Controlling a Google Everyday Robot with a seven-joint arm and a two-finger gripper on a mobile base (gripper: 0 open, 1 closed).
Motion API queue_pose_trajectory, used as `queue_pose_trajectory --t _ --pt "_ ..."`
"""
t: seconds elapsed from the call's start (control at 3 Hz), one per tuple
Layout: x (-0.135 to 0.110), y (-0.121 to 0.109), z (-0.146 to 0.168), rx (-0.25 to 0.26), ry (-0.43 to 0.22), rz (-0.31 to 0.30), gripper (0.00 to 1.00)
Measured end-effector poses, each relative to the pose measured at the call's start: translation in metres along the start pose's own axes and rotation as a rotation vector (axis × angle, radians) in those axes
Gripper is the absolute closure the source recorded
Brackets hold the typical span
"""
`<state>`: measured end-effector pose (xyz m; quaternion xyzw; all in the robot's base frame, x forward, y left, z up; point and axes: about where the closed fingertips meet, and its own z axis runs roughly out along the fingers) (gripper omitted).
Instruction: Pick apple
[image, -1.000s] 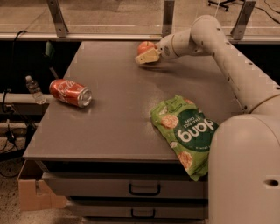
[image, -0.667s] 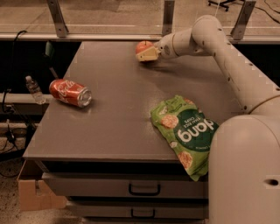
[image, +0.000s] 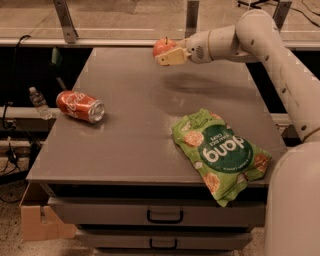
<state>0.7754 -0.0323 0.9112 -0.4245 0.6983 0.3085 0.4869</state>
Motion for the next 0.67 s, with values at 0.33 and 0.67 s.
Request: queue_pose_trajectory --t 0.33,0.67 --pt "-0.018 0.043 -0.013 -0.158 -0.091 -0.016 1.00" --pt "-0.021 0.053 -0.011 -0.194 -0.100 -0.016 1.00"
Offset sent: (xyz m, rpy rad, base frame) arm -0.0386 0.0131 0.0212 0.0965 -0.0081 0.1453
